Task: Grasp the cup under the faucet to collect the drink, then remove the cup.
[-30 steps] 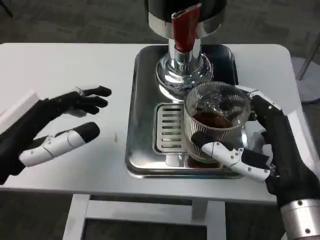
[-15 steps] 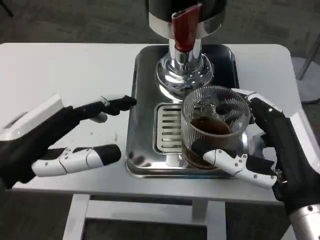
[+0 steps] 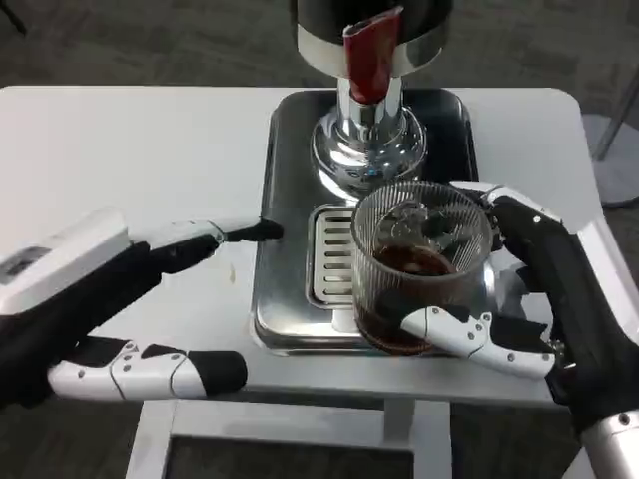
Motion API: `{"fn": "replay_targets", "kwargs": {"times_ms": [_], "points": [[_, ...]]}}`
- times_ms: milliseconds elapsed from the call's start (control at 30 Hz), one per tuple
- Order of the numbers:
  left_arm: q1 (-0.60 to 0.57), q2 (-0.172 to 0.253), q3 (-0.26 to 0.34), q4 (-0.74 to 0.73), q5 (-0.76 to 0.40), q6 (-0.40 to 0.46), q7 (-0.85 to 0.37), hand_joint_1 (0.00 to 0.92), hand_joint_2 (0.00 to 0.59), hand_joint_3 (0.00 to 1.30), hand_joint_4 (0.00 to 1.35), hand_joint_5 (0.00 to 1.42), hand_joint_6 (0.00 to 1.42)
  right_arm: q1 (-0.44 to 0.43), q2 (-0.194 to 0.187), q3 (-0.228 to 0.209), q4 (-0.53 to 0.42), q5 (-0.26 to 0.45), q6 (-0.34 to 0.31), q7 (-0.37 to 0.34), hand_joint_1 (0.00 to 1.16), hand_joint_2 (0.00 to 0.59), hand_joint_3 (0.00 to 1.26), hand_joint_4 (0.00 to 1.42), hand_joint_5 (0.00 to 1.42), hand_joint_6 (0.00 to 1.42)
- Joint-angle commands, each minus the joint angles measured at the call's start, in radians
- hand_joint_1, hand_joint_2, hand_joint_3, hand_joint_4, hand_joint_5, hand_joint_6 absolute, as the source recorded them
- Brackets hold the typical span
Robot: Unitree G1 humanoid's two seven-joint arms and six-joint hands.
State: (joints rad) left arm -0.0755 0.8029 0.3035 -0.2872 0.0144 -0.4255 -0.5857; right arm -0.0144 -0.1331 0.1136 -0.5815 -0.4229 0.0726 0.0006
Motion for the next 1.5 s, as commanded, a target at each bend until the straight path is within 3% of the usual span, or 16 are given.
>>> {"fn": "replay_targets", "kwargs": {"times_ms": [33,267,700,1100,1500], "points": [[0.033,0.017,0.037,-0.069,0.023,0.032,0.005,0.0,0.048,0.15,0.07,0.11,0.22,-0.001,0.008,0.004,-0.038,0.022,-0.044,0.0,0.81,0.219,1.03,1.16,1.41,1.42],[0.069,-0.004,0.071,-0.17,0.035,0.079,0.012,0.0,0.048,0.14,0.04,0.09,0.21,-0.001,0.008,0.005,-0.055,0.031,-0.035,0.01,0.81,0.219,1.03,1.16,1.41,1.42],[0.091,-0.02,0.072,-0.265,0.038,0.124,0.004,0.0,0.048,0.13,0.04,0.09,0.21,0.014,0.005,-0.009,-0.066,0.033,-0.05,0.008,0.81,0.221,1.04,1.17,1.42,1.42],[0.138,-0.033,0.072,-0.35,0.06,0.166,0.004,0.0,0.052,0.13,0.04,0.09,0.21,0.031,-0.009,-0.012,-0.07,0.0,-0.155,-0.019,0.82,0.222,1.04,1.17,1.42,1.42],[0.193,-0.054,0.09,-0.411,0.093,0.198,0.005,0.0,0.053,0.13,0.03,0.08,0.21,0.041,-0.009,-0.009,-0.074,-0.029,-0.2,-0.022,0.82,0.223,1.05,1.18,1.42,1.42]]}}
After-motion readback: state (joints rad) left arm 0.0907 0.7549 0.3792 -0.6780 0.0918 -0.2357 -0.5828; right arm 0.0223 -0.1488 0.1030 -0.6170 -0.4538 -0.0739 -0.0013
